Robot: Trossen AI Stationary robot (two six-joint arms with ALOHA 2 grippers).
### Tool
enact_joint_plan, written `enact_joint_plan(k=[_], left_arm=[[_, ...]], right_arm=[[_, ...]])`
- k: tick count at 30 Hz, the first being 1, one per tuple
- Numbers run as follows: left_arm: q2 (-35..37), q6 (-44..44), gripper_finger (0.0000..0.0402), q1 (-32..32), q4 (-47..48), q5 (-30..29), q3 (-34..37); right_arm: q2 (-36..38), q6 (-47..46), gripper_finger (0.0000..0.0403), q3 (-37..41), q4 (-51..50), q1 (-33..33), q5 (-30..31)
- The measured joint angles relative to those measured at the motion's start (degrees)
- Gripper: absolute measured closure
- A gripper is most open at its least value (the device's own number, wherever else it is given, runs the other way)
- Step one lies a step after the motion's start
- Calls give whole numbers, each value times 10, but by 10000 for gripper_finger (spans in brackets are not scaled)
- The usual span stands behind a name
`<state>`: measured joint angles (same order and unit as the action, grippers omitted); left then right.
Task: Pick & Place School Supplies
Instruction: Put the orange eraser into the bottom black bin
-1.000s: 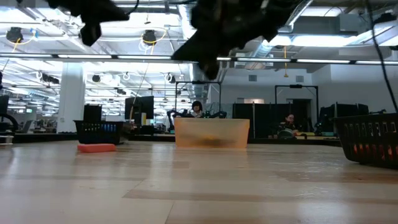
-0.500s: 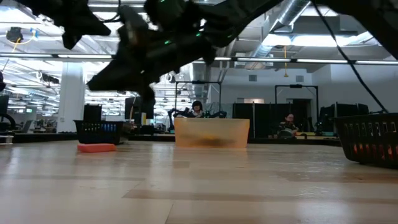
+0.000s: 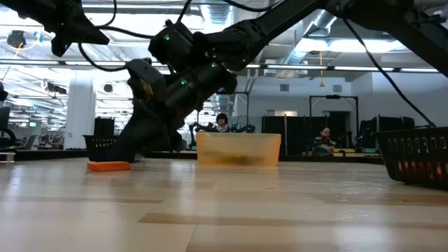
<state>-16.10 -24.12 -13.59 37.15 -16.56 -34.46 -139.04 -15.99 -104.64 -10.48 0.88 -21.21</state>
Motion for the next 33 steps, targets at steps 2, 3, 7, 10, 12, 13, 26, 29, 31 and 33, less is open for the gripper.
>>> enact_joint_plan(k=[2, 3, 7, 10, 12, 13, 26, 29, 31, 33], left_arm=[[0, 0, 401, 0, 0, 0, 0], [0, 0, 401, 0, 0, 0, 0], [0, 0, 401, 0, 0, 0, 0], [0, -1, 401, 0, 0, 0, 0], [0, -1, 401, 0, 0, 0, 0], [0, -1, 401, 0, 0, 0, 0], [-1, -1, 401, 0, 1, -2, 0], [-1, -1, 401, 0, 1, -2, 0], [-1, -1, 401, 0, 2, -3, 0], [-1, -1, 401, 0, 5, -4, 0]], right_arm=[[0, 0, 403, 0, 5, 9, -1], [0, 0, 403, 0, 7, 13, -3], [6, 0, 403, 0, 14, 26, -13], [5, 0, 403, 0, 11, 30, -17], [2, 0, 403, 0, 20, 28, -29], [0, 0, 403, 0, 25, 25, -31], [-11, -1, 403, 1, 32, 7, -39], [-11, -1, 403, 1, 35, 8, -40], [-10, -1, 403, 1, 36, 8, -40], [-10, -1, 403, 1, 33, 9, -41]])
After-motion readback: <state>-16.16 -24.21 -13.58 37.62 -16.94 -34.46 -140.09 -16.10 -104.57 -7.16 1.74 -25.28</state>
